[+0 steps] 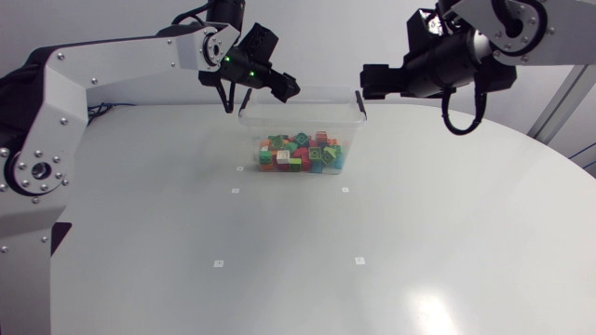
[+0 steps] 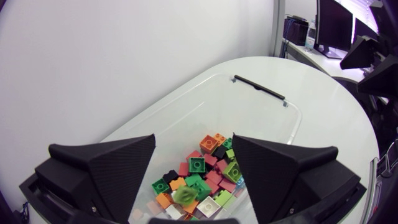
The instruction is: Place the duplo bricks in the container
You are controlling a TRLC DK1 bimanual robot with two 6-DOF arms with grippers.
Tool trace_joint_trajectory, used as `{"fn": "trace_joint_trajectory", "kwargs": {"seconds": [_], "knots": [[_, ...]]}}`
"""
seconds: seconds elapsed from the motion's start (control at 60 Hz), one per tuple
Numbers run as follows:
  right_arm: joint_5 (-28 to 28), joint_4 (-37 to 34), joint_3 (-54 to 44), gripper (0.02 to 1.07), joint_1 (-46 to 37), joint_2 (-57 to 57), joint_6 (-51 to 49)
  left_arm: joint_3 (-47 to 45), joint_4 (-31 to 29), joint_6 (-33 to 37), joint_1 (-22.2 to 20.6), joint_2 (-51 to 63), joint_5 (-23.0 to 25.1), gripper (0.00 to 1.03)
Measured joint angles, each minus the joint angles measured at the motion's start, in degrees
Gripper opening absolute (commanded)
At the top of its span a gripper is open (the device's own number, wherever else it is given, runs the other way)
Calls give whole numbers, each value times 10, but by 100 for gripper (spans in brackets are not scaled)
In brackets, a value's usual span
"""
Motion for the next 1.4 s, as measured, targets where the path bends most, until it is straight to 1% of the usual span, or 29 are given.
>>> {"fn": "trace_joint_trajectory", "kwargs": {"seconds": [0.133, 0.233, 0.433, 0.583, 0.65, 0.733, 0.883, 1.05, 1.4], "knots": [[0, 7, -47, 102, -23, -43, -16, -20, 5, 0, 2, -9, -30, 99], [0, 16, -78, 102, -40, -76, -27, -77, 32, 0, 12, -38, -48, 99], [11, 29, -135, 102, -65, -137, -49, -179, 58, 0, 61, -117, -66, 99], [24, 38, -180, 102, -75, -182, -63, -272, 104, 0, 101, -203, -68, 99], [28, 42, -198, 102, -79, -202, -70, -300, 113, 0, 111, -230, -68, 99], [35, 42, -222, 102, -85, -231, -76, -353, 141, 0, 123, -273, -72, 99], [47, 42, -254, 102, -86, -282, -87, -438, 183, 0, 134, -336, -97, 99], [55, 42, -283, 102, -91, -332, -92, -526, 229, 1, 137, -410, -139, 99], [80, 43, -360, 102, -94, -436, -125, -675, 259, 18, 164, -573, -143, 99]]}}
